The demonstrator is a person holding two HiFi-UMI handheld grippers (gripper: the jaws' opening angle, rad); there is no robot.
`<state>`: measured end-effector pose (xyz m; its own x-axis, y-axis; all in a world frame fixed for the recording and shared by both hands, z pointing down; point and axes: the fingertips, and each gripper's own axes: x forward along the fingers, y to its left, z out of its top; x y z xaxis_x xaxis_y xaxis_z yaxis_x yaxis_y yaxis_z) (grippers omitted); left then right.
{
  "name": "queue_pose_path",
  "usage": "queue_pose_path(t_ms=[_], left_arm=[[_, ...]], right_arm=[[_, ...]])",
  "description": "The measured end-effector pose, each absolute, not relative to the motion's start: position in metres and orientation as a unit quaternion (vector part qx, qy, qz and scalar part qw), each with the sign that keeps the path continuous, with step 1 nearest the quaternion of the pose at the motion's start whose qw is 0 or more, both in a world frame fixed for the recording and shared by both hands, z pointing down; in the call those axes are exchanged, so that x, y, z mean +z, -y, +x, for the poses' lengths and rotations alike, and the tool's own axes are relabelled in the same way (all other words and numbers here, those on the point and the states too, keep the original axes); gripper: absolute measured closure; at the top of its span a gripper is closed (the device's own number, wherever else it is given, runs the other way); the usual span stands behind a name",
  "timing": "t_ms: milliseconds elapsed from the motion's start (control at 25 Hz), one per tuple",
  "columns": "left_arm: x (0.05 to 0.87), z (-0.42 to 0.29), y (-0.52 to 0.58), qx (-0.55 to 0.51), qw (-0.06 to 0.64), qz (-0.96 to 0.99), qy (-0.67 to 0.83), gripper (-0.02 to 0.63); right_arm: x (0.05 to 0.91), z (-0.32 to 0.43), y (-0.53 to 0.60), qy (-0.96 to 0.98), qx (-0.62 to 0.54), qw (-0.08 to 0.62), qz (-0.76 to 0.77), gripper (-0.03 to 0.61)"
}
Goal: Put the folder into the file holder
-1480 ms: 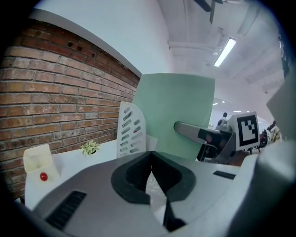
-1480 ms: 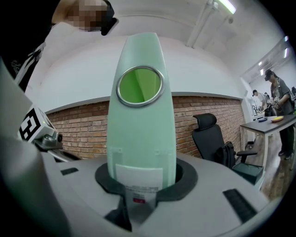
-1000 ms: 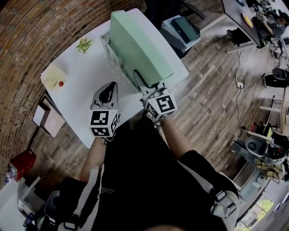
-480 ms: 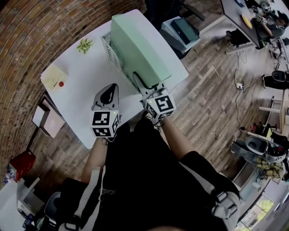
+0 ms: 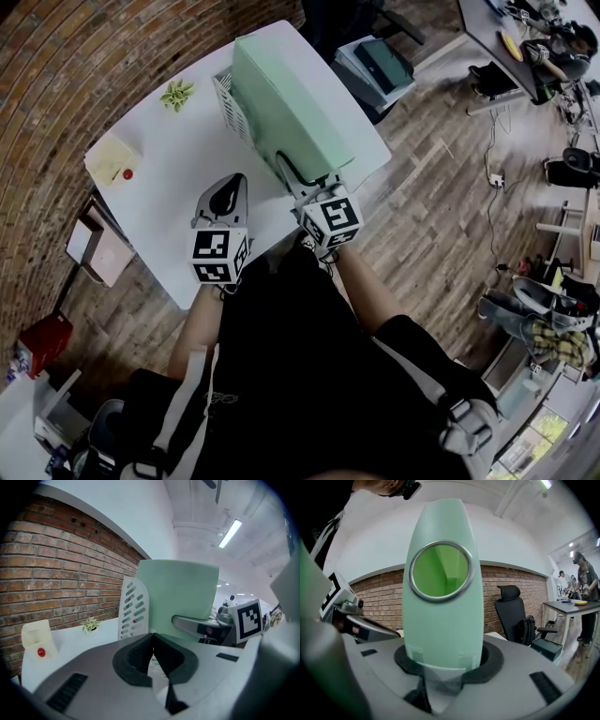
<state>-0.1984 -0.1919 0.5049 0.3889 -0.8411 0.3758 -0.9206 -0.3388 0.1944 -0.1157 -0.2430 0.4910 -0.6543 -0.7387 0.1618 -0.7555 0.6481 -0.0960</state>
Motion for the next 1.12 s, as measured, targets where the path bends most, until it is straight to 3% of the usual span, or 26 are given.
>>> queue_pose_path(t_ms=[720,1120], left_arm=[[0.513,-0.205,0.190,0.108,0.197,0.807,0.546,0.594],[0.513,-0.203,0.186,0.106,0.196,0.811,0.541,0.593]], right_arm=[[0.516,-0.117,0.243,0.901,0.108,0.078,0.412,0.385],[0.512,-0.114,0.244,0.898,0.108,0.078,0.420,0.347]])
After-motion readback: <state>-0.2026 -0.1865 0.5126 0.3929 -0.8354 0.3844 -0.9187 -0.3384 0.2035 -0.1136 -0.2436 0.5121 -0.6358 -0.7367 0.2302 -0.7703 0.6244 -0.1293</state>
